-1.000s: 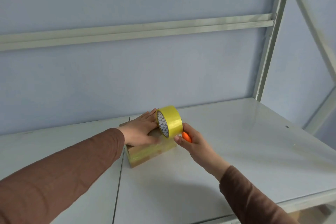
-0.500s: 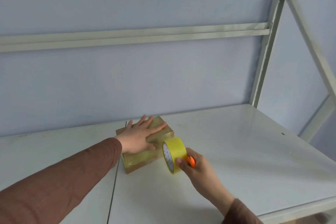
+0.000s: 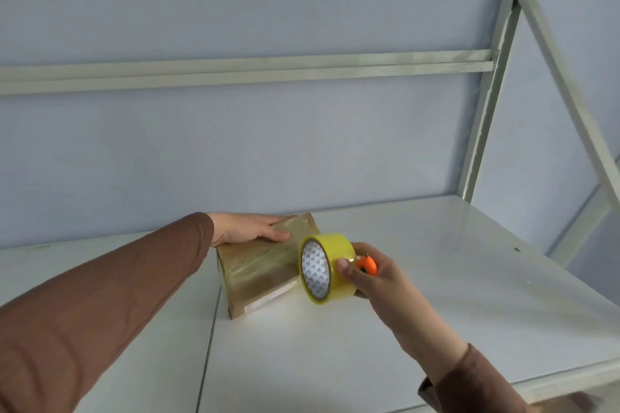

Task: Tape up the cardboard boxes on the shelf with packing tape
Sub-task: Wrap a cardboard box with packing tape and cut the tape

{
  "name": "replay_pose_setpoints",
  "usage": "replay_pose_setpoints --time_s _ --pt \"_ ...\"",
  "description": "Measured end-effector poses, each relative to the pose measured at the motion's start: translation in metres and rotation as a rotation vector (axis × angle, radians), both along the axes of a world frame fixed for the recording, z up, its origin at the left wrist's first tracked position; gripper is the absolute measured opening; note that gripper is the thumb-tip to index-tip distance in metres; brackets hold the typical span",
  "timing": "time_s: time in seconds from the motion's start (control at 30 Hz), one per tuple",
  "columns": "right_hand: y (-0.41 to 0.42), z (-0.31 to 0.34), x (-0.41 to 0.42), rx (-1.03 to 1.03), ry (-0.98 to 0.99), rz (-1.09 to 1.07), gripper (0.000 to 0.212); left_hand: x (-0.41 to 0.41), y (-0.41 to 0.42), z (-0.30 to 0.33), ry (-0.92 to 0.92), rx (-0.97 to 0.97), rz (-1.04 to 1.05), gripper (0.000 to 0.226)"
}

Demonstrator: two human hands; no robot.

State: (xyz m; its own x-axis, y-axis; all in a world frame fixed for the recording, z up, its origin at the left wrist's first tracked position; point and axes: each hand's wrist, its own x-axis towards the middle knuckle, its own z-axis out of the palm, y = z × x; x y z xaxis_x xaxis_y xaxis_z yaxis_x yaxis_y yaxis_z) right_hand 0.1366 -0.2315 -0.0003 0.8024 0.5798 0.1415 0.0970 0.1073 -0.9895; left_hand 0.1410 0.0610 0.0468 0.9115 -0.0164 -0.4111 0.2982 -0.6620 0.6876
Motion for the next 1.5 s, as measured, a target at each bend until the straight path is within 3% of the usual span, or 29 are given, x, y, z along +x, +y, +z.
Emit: replay_pose_setpoints --time_s 0.1,0.2,0.27,0.33,0.47,0.53,0.63,0.77,0.93,1.0,1.13,1.23,1.33,1.43,1.5 --pt "0.013 0.011 0.006 -0.03 -0.022 0.052 0.016 -0.002 -0.003 -0.005 -0.344 0.328 -0.101 0.058" --pt "0.025 0.012 0.01 -0.084 -0.061 0.076 0.016 -0.008 -0.005 -0.024 -0.572 0.447 -0.16 0.061" --pt "0.027 0.009 0.011 -0.07 -0.039 0.093 0.018 -0.009 0.0 -0.032 -0.565 0.582 -0.271 0.062" --pt "0.027 0.005 0.014 -0.022 -0.051 0.113 0.014 -0.007 0.004 -0.032 -0.482 0.708 -0.35 0.081" --pt "0.034 -0.001 0.013 -0.071 -0.121 0.131 0.015 -0.004 0.006 -0.037 -0.405 0.714 -0.306 0.104" --pt "0.04 -0.005 0.012 -0.051 -0.179 0.07 0.009 -0.004 0.008 -0.04 -0.418 0.682 -0.277 0.097" --pt "0.042 -0.012 0.004 -0.01 -0.223 -0.051 0.021 -0.002 0.013 -0.037 -0.361 0.557 -0.259 0.077" --pt "0.035 -0.042 -0.012 -0.228 -0.167 -0.103 0.027 0.0 0.014 -0.036 -0.332 0.642 -0.341 0.059" --pt "0.026 -0.06 -0.009 -0.271 0.062 -0.105 0.035 -0.001 0.003 -0.038 -0.265 0.744 -0.173 0.078" --pt "0.025 -0.054 -0.007 -0.28 0.102 -0.067 0.035 0.0 0.0 -0.03 -0.24 0.68 -0.127 0.082" --pt "0.02 -0.029 -0.007 -0.172 0.076 -0.02 0.024 -0.001 0.01 -0.005 -0.07 0.009 -0.052 0.065" --pt "0.02 -0.015 -0.006 -0.114 0.045 -0.008 0.029 -0.005 0.012 -0.002 -0.046 -0.01 -0.052 0.06" --pt "0.023 -0.018 -0.003 -0.056 0.036 0.014 0.03 -0.01 0.013 -0.002 -0.179 0.183 -0.104 0.061" --pt "0.023 -0.026 -0.005 -0.011 -0.064 0.061 0.027 -0.02 0.01 -0.021 -0.585 0.544 -0.129 0.054" --pt "0.023 -0.034 -0.005 -0.018 -0.148 0.055 0.023 -0.027 0.006 -0.039 -0.763 0.621 -0.109 0.047"
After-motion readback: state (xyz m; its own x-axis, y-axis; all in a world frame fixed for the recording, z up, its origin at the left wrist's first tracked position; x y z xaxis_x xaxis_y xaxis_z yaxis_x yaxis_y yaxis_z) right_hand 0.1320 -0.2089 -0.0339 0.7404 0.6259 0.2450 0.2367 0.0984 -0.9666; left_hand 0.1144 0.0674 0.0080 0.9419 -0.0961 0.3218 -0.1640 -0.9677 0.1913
